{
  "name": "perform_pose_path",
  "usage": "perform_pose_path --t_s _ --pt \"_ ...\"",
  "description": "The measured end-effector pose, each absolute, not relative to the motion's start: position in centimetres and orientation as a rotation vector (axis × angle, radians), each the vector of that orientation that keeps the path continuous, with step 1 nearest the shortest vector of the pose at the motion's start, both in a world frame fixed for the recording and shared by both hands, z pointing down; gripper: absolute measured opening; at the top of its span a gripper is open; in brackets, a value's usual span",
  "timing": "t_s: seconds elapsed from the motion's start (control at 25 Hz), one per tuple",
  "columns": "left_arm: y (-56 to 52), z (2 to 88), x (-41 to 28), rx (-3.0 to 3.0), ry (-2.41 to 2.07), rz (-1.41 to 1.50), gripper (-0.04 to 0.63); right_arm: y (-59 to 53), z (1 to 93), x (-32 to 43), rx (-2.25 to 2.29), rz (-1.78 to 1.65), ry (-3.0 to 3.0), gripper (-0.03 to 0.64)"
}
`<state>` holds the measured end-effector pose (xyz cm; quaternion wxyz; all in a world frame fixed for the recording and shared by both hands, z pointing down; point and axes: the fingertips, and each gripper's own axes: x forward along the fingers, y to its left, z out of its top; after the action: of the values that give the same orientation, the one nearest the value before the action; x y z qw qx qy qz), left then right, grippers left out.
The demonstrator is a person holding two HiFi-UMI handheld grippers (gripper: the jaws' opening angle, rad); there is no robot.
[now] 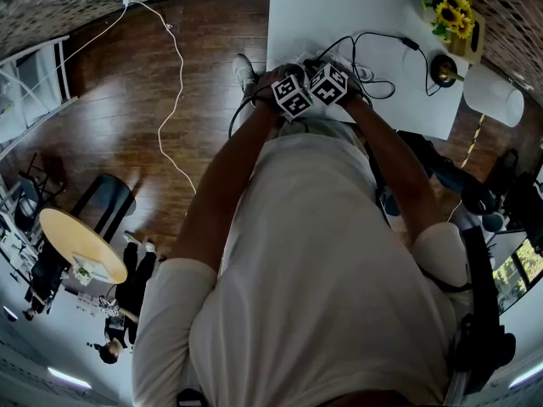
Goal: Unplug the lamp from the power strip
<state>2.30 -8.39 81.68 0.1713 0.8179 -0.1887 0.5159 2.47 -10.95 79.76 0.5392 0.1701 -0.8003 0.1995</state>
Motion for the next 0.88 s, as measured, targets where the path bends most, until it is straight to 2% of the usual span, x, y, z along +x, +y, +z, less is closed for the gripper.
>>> perform_pose_path --t_s 0.2,0.88 --pt "-8.42 81.74 2.36 2.367 -0.517 1.524 0.003 -10.94 79.84 2.43 0.376 0.478 -1.873 0.044" --pt "-8.39 81.74 2.39 2.333 -0.525 1.464 0.005 -10.93 79.81 2.67 0.375 0.511 -1.823 0.044"
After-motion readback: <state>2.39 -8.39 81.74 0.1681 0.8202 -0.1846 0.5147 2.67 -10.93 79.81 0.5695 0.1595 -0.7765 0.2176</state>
